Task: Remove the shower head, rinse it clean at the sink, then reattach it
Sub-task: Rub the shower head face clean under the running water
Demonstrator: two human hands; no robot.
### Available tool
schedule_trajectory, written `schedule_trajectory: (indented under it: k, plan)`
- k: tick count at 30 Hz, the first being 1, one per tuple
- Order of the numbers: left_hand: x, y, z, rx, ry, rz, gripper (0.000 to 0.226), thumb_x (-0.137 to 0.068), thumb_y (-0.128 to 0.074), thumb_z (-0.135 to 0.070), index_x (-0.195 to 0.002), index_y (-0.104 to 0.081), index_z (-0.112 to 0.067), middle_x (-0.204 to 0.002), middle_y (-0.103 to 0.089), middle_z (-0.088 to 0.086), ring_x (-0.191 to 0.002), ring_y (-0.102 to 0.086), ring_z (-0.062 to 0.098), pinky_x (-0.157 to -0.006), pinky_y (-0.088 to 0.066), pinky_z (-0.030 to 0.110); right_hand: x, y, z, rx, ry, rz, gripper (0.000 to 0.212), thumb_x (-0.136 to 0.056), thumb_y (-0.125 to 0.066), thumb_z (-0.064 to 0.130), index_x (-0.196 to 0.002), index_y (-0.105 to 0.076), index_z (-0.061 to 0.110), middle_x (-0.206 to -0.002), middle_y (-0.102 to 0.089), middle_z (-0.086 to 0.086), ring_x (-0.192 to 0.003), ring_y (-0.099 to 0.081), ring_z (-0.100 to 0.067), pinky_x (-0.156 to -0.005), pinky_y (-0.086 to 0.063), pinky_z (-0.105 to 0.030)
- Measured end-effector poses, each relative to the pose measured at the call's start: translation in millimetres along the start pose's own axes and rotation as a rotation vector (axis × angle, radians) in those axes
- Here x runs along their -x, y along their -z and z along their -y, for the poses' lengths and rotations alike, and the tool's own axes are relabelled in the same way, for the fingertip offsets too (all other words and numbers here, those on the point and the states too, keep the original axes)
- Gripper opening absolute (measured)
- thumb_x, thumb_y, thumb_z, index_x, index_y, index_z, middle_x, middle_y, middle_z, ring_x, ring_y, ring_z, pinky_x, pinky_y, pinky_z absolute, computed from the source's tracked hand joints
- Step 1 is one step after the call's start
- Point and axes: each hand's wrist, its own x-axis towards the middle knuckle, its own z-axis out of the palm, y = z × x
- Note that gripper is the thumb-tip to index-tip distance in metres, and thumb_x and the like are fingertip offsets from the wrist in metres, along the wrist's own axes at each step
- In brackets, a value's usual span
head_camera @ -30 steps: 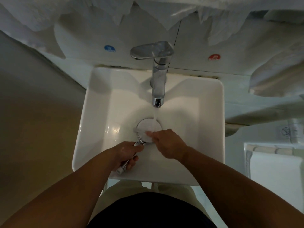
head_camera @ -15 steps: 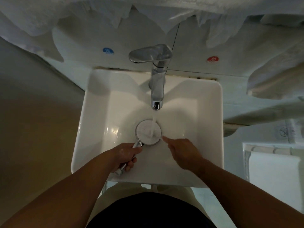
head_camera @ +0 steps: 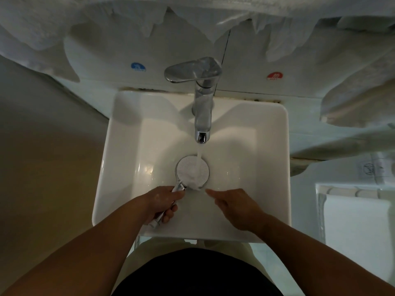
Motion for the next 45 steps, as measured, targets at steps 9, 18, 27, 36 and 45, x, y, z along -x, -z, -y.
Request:
schedule_trajectory:
  k: [9,18,27,36,45]
  plan:
    - [-5,2,4,0.021,-0.012,0.006,0.021,-0.1,-0.059,-0.034,-0.105,-0.061,-0.014,-0.059,-0.051,0.005,-0.043,-0.041,0.013,-0.04,-0.036,0.022,2,-4,6,-0.057,-0.052,-0.05,0.041,-0.104,-0.047,0.029,-0.143,-0.054,0.039,-0.124,-0.073,-0.005,-0.106,-0.069,-0.02,-0.096,-0.052,-0.034]
    - [9,-4,15,0.25,-0.063,-0.08,0.024,-0.1,-0.06,-0.033,-0.111,-0.06,-0.012,-0.06,-0.052,0.006,-0.042,-0.039,0.015,-0.043,-0.034,0.022,-41,26,47,-0.242,-0.119,-0.157,0.037,-0.104,-0.047,0.044,-0.091,-0.07,0.018,-0.091,-0.074,-0.005,-0.085,-0.069,-0.028,-0.075,-0.049,-0.034]
    - [31,-13,-10,0.51,-0.228,-0.183,0.026,-0.101,-0.057,-0.029,-0.118,-0.059,-0.009,-0.061,-0.049,0.006,-0.043,-0.037,0.014,-0.042,-0.035,0.021,-76,45,78,-0.403,-0.122,-0.194,0.03,-0.1,-0.053,0.036,-0.076,-0.062,0.021,-0.067,-0.066,0.004,-0.063,-0.062,-0.011,-0.061,-0.045,-0.021]
    - [33,-37,-15,0.464,-0.24,-0.114,0.029,-0.1,-0.059,-0.032,-0.114,-0.058,-0.008,-0.06,-0.05,0.004,-0.045,-0.039,0.014,-0.044,-0.036,0.025,-27,47,3,-0.276,-0.347,-0.266,0.015,-0.1,-0.056,0.024,-0.091,-0.068,0.022,-0.082,-0.077,0.004,-0.077,-0.072,-0.015,-0.078,-0.054,-0.03]
    - [40,-33,-24,0.106,-0.227,-0.009,0.039,-0.098,-0.056,-0.038,-0.117,-0.055,-0.005,-0.057,-0.049,0.002,-0.043,-0.038,0.015,-0.044,-0.034,0.022,-9,84,1,-0.279,-0.355,-0.371,0.023,-0.097,-0.061,0.031,-0.117,-0.067,0.021,-0.107,-0.077,-0.001,-0.1,-0.073,-0.021,-0.094,-0.048,-0.026]
